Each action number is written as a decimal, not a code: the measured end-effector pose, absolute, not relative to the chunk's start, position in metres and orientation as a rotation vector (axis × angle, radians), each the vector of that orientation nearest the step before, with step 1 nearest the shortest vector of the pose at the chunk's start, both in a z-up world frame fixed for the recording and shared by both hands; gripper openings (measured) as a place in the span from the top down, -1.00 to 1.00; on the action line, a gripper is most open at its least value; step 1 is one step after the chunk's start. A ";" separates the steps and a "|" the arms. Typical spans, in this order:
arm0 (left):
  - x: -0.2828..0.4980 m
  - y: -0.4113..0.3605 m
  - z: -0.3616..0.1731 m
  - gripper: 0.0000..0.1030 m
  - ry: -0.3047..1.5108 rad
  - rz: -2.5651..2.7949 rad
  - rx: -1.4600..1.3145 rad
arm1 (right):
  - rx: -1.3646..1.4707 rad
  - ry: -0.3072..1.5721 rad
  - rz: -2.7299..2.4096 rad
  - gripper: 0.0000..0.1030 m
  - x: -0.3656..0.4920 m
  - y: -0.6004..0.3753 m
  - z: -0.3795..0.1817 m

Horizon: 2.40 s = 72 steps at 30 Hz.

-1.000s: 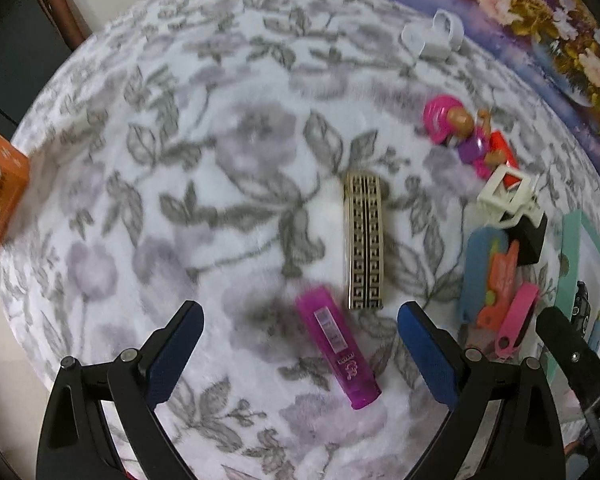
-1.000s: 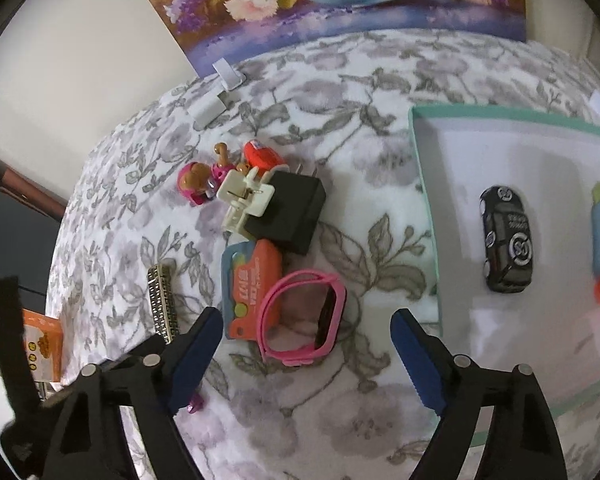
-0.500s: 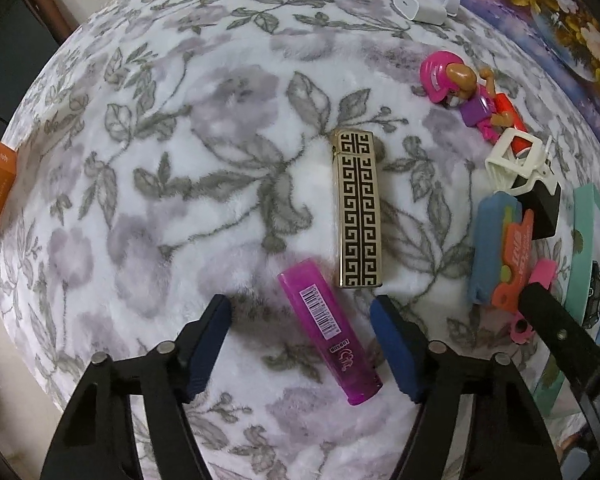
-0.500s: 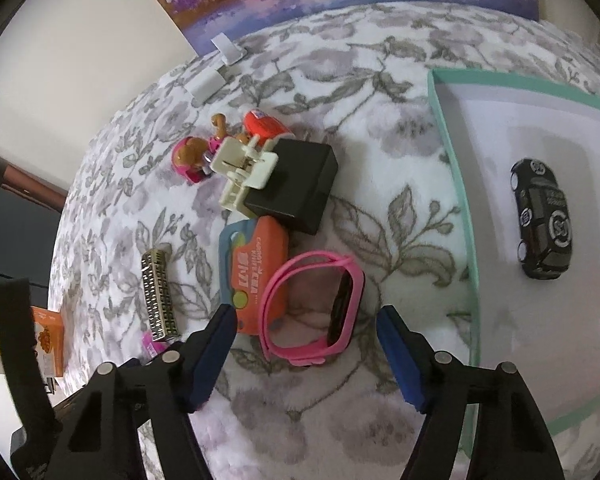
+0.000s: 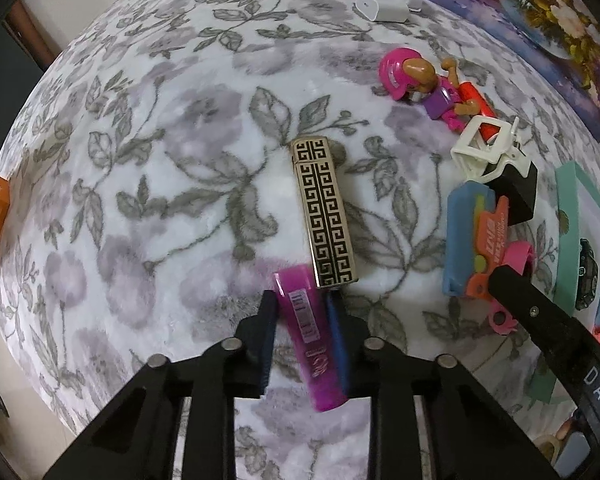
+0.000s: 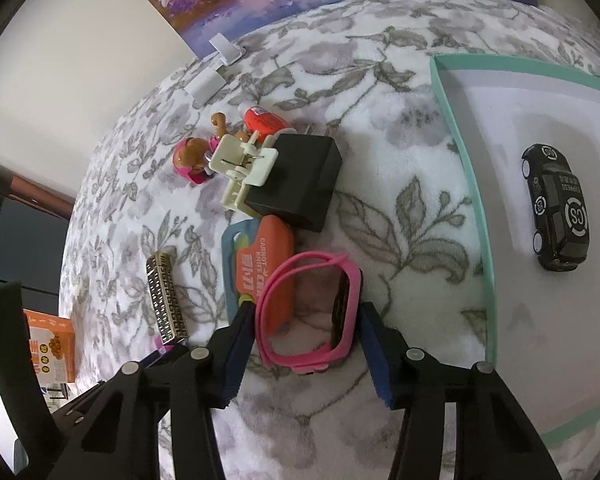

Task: Organize rigid objects
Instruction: 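Grasp the pink lighter with the left tool while the right tool grasps the pink watch, then carry the lighter and watch into the tray and release both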

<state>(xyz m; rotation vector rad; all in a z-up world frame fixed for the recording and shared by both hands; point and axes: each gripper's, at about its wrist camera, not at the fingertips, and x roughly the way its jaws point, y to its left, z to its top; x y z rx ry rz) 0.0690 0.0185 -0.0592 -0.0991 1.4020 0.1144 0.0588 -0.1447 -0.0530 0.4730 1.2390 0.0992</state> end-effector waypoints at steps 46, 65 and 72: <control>0.026 -0.146 0.044 0.61 1.091 -0.308 0.131 | 0.413 1.116 -0.275 -0.05 0.000 -0.320 -0.003; 0.020 -0.203 -0.001 0.61 1.186 -0.443 0.185 | 0.404 1.160 -0.259 -0.06 -0.005 -0.324 -0.015; 0.022 -0.208 -0.017 0.61 1.220 -0.442 0.200 | 0.400 1.193 -0.246 -0.06 -0.003 -0.321 -0.024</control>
